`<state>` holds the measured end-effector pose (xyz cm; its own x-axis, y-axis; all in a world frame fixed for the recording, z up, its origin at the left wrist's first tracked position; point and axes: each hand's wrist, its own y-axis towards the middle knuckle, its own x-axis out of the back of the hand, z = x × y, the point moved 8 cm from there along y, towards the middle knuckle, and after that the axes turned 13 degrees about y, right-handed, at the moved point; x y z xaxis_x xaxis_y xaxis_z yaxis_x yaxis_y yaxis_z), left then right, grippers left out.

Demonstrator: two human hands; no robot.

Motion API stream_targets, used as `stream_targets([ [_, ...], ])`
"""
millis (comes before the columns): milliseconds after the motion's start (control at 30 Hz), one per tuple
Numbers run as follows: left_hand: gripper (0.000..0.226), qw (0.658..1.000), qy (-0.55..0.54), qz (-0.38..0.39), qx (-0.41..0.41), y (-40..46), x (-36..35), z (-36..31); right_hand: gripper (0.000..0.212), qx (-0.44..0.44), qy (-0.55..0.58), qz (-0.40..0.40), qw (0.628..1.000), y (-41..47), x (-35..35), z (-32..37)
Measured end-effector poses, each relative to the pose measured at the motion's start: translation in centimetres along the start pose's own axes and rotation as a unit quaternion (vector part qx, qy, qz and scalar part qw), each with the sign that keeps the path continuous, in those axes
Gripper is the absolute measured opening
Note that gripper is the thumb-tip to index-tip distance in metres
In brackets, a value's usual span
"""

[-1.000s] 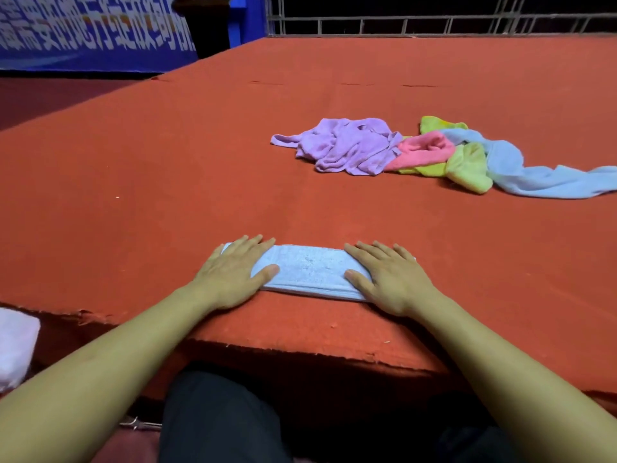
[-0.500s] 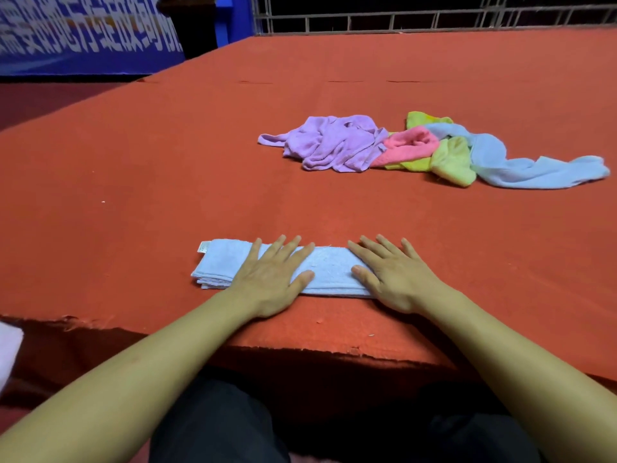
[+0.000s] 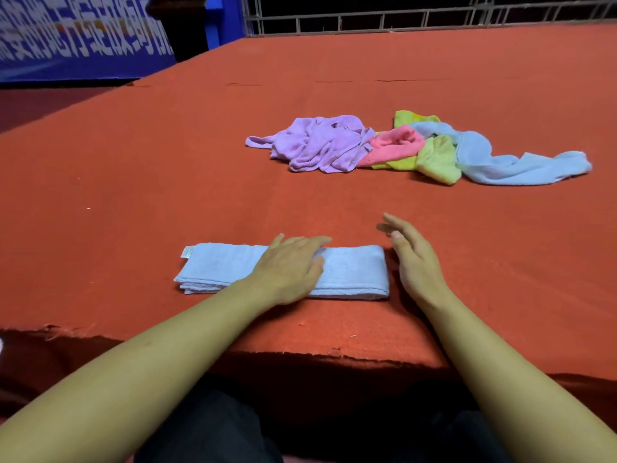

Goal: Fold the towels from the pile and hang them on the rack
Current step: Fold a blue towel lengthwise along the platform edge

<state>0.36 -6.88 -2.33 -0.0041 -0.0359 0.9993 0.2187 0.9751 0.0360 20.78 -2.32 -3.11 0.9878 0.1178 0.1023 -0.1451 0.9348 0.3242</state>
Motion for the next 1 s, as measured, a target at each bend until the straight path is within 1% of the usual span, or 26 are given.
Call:
stream_targets([
  [67, 0.049, 1.000, -0.004, -0.008, -0.020, 1.5, 0.2, -2.3, 0.039, -0.002, -0.003, -0.050, 0.999, 0.2, 1.2, -0.2],
  [167, 0.047, 0.999, -0.001, -0.014, -0.038, 3.5, 0.4, -4.6, 0.052, 0.026, -0.074, -0.085, 0.993, 0.1, 2.0, 0.1],
  [233, 0.044, 0.999, -0.006, -0.018, -0.045, 4.6, 0.8, -5.5, 0.056, 0.047, -0.115, -0.101, 0.987, 0.1, 2.7, 0.1],
  [333, 0.041, 0.998, -0.035, -0.005, -0.043, 5.7, 0.9, -6.5, 0.057, 0.042, -0.138, -0.108, 0.984, 0.3, 3.2, -0.5],
  [467, 0.041, 0.996, -0.078, 0.030, -0.009, 7.1, 0.2, -6.1, 0.056, 0.043, -0.138, -0.083, 0.986, 0.4, 2.1, -0.7],
  [600, 0.034, 0.995, -0.089, 0.031, -0.010, 8.3, 0.2, -7.0, 0.055, 0.040, -0.126, -0.097, 0.987, 0.5, 3.2, -1.1],
  [667, 0.033, 0.992, -0.124, 0.023, -0.015, 8.3, 0.5, -7.0, 0.053, 0.038, -0.103, -0.082, 0.991, 0.5, 2.9, -1.1],
  [767, 0.032, 0.982, -0.186, -0.007, -0.018, 7.5, 1.5, -6.4, 0.051, 0.013, -0.005, -0.041, 0.999, 0.7, 2.1, -0.7],
  [867, 0.036, 0.968, -0.244, -0.057, -0.029, 5.9, 3.8, -5.7, 0.053, -0.018, 0.091, 0.051, 0.994, 1.0, 0.0, 0.5],
  [933, 0.039, 0.954, -0.284, -0.088, -0.037, 4.6, 5.7, -4.6, 0.051, -0.017, 0.117, 0.113, 0.987, 1.2, -1.9, 2.4],
  [1000, 0.039, 0.936, -0.332, -0.112, -0.038, 3.0, 7.4, -3.0, 0.048, 0.001, 0.111, 0.158, 0.981, 1.7, -3.5, 4.8],
])
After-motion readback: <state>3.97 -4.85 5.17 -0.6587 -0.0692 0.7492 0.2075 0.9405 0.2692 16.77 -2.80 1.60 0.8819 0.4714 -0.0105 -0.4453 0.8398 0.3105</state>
